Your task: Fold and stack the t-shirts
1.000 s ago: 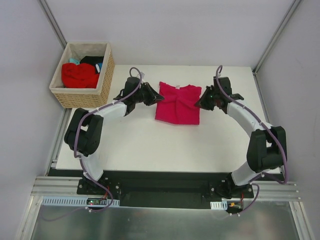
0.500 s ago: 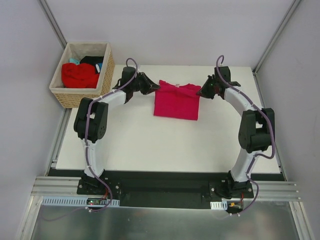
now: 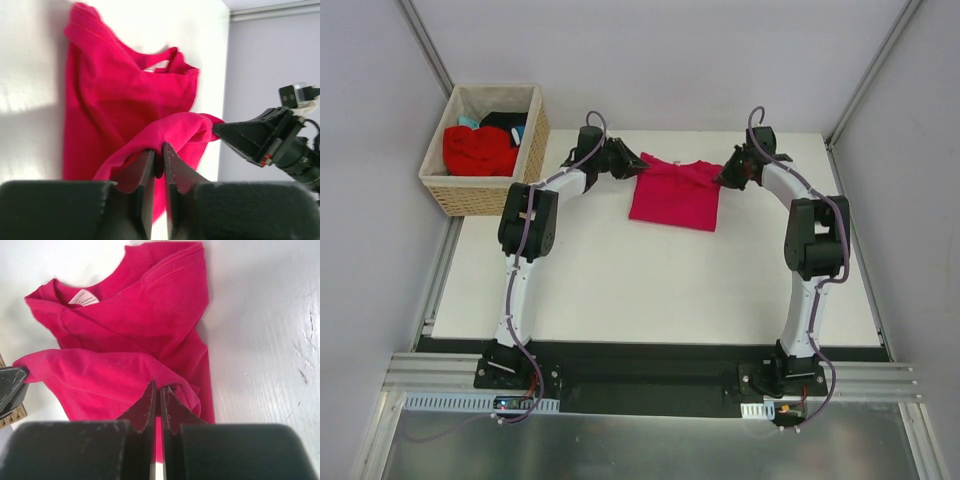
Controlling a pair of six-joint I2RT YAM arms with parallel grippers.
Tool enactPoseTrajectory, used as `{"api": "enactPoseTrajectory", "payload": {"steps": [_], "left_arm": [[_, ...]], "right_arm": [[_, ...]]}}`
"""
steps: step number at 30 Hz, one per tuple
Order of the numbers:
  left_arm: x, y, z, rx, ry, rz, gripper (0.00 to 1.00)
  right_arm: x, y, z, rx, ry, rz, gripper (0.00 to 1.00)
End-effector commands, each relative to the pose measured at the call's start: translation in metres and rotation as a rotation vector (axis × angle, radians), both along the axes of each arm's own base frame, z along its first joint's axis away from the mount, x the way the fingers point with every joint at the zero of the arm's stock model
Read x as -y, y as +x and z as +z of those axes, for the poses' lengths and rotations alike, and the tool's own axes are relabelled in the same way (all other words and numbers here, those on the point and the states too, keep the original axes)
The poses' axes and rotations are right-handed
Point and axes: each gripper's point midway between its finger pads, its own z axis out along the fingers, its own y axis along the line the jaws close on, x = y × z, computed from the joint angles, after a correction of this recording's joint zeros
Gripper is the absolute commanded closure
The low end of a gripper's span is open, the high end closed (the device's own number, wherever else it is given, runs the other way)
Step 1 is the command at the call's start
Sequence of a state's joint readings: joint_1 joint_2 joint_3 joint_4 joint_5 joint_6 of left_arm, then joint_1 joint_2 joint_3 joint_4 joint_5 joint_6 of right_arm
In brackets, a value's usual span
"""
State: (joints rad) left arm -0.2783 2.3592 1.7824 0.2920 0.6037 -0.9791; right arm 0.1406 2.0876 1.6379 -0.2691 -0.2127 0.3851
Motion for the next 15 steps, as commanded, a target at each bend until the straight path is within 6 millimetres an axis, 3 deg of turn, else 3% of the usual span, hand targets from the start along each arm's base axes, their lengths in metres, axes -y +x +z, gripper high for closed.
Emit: {"api": "enactPoseTrajectory", "payload": {"steps": [1,2,3,4,6,8,9,11,12,13,14,15], "left_arm": [[-0.005,0.013,-0.01,0.01,-0.009,-0.015,0.67],[-0.006,0.015,-0.012,0.016,-0.004,-0.009,0.55],[-0.009,0.019,-0.011,0.033,-0.003,-0.002,0.43],[-0.011,0.022,-0.011,0.04,0.0,0.004,0.19],[-0.022,0.03,-0.005,0.067,0.006,0.024,0.01],[-0.03,0.034,0.018,0.12,-0.003,0.03,0.01],[-0.033,0.035,0.028,0.142,-0.001,0.036,0.01],[-0.037,0.032,0.064,0.215,0.001,0.026,0.01],[-0.037,0.029,0.074,0.226,-0.001,0.02,0.01],[-0.035,0.02,0.099,0.245,-0.02,0.005,0.01],[-0.033,0.012,0.102,0.233,-0.028,-0.005,0.01],[-0.028,0.0,0.126,0.268,-0.041,-0.02,0.01]], "right_arm": [[0.008,0.024,0.009,0.066,-0.024,-0.019,0.95],[0.011,0.027,0.007,0.075,-0.049,-0.028,0.88],[0.014,0.03,0.008,0.092,-0.066,-0.029,0.75],[0.018,0.032,0.01,0.114,-0.09,-0.023,0.67],[0.023,0.039,0.026,0.178,-0.123,-0.027,0.46],[0.029,0.043,0.042,0.232,-0.162,-0.025,0.36],[0.03,0.042,0.063,0.278,-0.166,-0.024,0.27],[0.03,0.039,0.082,0.322,-0.175,-0.016,0.21],[0.029,0.036,0.095,0.349,-0.171,-0.012,0.15],[0.022,0.03,0.114,0.382,-0.161,0.0,0.13],[0.016,0.024,0.12,0.386,-0.153,0.018,0.12],[0.012,0.017,0.136,0.412,-0.149,0.024,0.12]]}}
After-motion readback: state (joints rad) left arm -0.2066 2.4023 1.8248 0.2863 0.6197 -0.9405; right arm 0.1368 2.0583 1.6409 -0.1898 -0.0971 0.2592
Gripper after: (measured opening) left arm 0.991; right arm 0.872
